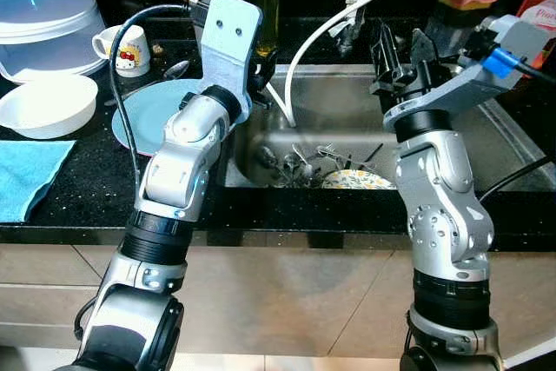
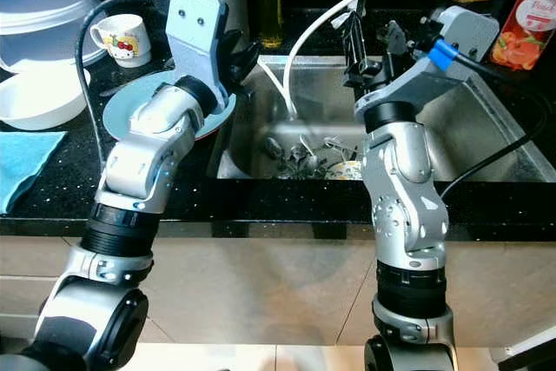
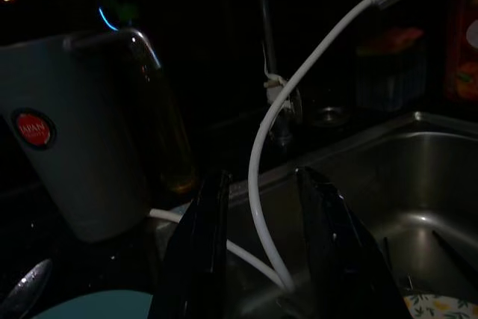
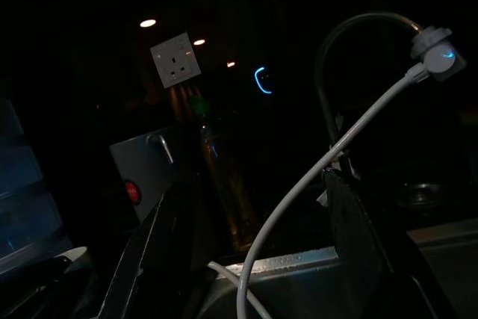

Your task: Kitchen organization

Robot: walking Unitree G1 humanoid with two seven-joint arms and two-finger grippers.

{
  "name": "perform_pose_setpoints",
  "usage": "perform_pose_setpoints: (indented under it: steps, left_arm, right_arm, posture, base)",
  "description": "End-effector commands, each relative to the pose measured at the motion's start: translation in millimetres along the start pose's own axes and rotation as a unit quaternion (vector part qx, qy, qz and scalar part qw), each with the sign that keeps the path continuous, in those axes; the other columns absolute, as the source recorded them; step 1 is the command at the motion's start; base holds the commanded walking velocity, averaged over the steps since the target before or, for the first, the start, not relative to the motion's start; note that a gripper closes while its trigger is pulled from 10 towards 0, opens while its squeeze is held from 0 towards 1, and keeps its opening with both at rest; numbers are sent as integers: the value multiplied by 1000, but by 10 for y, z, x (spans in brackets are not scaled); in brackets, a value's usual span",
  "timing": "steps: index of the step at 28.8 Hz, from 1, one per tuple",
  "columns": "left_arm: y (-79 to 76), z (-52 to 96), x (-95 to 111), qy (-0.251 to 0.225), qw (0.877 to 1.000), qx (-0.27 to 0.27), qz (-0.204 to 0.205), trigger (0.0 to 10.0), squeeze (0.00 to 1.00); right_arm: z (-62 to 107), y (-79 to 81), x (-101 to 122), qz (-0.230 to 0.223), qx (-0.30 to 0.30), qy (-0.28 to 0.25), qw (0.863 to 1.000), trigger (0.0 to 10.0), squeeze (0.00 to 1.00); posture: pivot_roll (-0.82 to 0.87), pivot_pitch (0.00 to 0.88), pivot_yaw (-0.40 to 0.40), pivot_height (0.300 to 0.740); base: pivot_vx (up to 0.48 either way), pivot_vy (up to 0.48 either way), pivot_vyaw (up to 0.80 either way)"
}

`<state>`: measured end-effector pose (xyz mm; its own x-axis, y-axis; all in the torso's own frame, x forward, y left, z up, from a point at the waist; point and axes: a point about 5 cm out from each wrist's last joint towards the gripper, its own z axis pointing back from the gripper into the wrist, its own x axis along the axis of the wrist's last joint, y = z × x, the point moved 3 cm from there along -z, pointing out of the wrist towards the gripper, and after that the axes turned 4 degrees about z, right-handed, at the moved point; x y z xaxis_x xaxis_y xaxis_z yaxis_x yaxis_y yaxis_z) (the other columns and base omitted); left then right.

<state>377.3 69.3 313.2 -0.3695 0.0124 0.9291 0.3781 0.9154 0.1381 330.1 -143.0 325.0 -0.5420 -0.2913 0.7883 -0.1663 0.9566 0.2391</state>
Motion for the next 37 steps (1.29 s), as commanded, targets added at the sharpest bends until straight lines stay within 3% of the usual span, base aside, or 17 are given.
perform_pose_setpoints:
  steps: [1,18,21,24,26,27,28,31,34,37]
  left_arm:
    - [22,21,-99,13,1000,7,-1,10000,0]
    - [173,26,-143,20,999,38,-9,10000,0]
    - [203,33,-180,38,998,40,-25,10000,0]
    - [299,67,-262,96,991,42,-82,10000,0]
    - [404,104,-306,132,978,52,-152,10000,0]
    - [454,131,-311,140,968,54,-199,10000,0]
    - [454,131,-311,140,968,54,-199,10000,0]
    - [489,200,-308,147,950,37,-274,10000,0]
    - [446,231,-309,148,940,13,-307,10000,0]
    - [388,250,-347,164,936,-12,-312,10000,0]
  right_arm:
    - [-2,-5,-9,5,-1,3,1000,10000,0]
    - [-17,-22,-7,10,-5,5,1000,10000,0]
    - [-22,-49,-6,14,-8,6,1000,10000,0]
    - [-31,-82,-14,20,-9,11,1000,10000,0]
    - [-31,-99,-33,24,-8,16,1000,10000,0]
    - [-29,-108,-50,25,-9,19,999,10000,0]
    - [-29,-108,-50,25,-9,19,999,10000,0]
    - [-26,-117,-94,24,-11,27,999,10000,0]
    - [-24,-110,-113,21,-12,29,999,10000,0]
    - [-22,-104,-131,19,-12,31,999,10000,0]
  posture:
    - [53,0,25,740]
    - [61,0,22,740]
    - [69,8,16,740]
    - [84,37,2,740]
    - [99,60,-7,740]
    - [104,69,-10,740]
    - [104,69,-10,740]
    - [115,92,-13,740]
    - [120,99,-11,740]
    - [123,104,-8,740]
  base:
    - [0,0,0]
    - [0,0,0]
    - [0,0,0]
    - [0,0,0]
    - [0,0,0]
    - [0,0,0]
    - [0,0,0]
    - [0,0,0]
    - [0,0,0]
    - [0,0,0]
